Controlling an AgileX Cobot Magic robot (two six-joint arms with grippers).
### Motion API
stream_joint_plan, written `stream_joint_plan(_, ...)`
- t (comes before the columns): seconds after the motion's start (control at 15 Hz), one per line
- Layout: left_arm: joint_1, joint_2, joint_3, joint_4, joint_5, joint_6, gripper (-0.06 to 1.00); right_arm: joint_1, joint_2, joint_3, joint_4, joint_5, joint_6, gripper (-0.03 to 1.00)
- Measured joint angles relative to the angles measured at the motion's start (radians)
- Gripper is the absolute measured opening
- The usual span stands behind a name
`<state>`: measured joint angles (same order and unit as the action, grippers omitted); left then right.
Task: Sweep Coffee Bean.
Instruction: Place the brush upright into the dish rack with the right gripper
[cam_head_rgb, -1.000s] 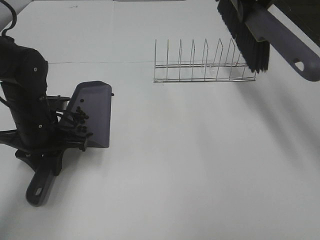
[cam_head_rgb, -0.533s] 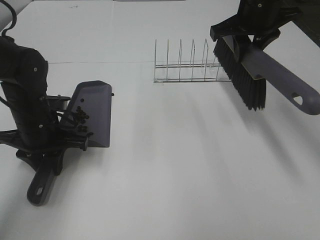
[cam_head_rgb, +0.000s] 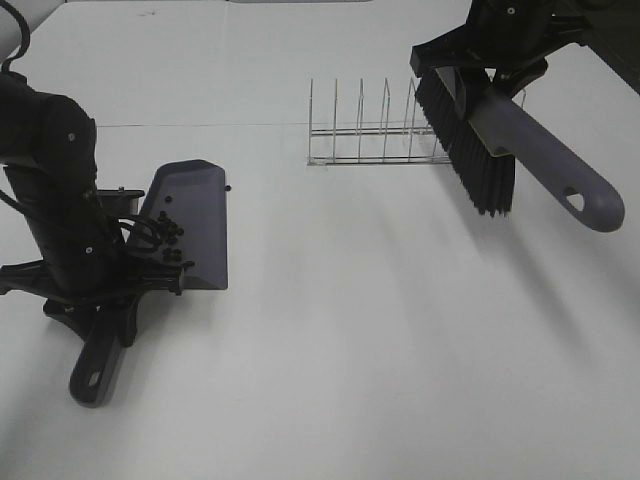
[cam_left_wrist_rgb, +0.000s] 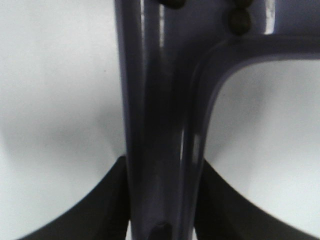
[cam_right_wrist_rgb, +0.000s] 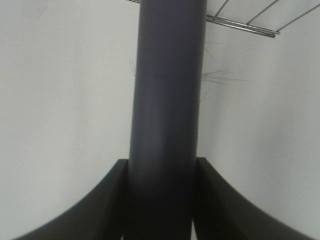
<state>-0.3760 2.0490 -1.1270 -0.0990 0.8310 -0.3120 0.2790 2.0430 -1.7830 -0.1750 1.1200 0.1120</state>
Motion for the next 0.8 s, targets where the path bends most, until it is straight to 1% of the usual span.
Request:
stream_joint_plan(0.13, 0.000, 0.001, -0.005, -0.010, -0.003, 0.007, 0.32, 0.000, 0.000, 0.000, 0.003, -0.001, 0.000, 0.28)
stream_joint_plan(0.27, -0.005, 0.009, -0.034, -0.041, -0.010, 0.034, 0.32, 0.000, 0.000, 0.000, 0.003, -0.001, 0.000, 0.28)
stream_joint_plan(0.4, -0.032, 0.026, -0.073, -0.057, -0.011, 0.043, 0.32, 0.000, 0.000, 0.000, 0.003, -0.001, 0.000, 0.28)
stream_joint_plan(0.6, -0.071, 0.029, -0.132, -0.061, -0.002, 0.045, 0.32, 0.000, 0.000, 0.000, 0.003, -0.001, 0.000, 0.28)
stream_joint_plan(0.8, -0.073, 0.029, -0.137, -0.064, 0.003, 0.044, 0.32, 0.000, 0.000, 0.000, 0.003, -0.001, 0.000, 0.28)
